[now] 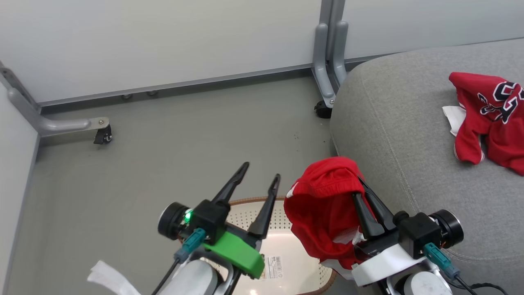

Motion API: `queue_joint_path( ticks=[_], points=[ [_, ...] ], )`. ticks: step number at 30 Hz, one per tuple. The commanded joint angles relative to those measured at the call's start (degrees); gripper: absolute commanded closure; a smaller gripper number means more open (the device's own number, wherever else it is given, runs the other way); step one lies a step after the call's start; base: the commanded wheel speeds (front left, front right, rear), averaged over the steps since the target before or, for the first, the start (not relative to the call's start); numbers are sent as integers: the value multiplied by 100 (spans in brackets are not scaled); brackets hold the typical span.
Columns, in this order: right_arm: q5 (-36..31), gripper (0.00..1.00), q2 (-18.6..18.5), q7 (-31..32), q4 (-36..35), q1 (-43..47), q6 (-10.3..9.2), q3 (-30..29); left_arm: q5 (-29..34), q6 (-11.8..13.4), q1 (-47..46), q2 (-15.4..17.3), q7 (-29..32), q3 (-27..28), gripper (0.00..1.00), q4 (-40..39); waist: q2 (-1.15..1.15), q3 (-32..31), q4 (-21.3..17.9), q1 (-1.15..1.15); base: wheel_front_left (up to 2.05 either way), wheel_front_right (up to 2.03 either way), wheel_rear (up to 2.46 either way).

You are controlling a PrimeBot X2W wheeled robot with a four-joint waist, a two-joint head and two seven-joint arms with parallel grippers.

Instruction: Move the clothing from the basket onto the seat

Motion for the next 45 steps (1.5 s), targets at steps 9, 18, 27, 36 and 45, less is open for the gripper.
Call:
queue_joint_path(
  ticks=[9, 18, 27, 36, 45],
  points=[
    [32, 100, -9, -18, -54, 114, -6, -125, 106, 259, 879, 267, 3, 816, 0, -165, 0, -104, 245, 0, 0, 0, 0],
    [79, 100, -9, -18, -90, 225, -6, -245, 217, 291, 1421, 216, 3, 1339, 0, -230, 0, -166, 438, 0, 0, 0, 0],
    [55, 100, -10, -18, -137, 186, -6, -260, 418, 169, 1580, 116, 3, 1609, 0, -169, 0, -161, 429, 0, 0, 0, 0],
    [45, 100, -9, -18, -249, 167, -6, -390, 555, 42, 1554, 25, 4, 1748, 0, -114, 0, -79, 19, 0, 0, 0, 0],
    [109, 100, -11, -18, -444, 121, -6, -549, 679, -54, 1536, -2, 4, 1836, 0, -76, 0, 44, -898, 0, 0, 0, 0]
  ],
)
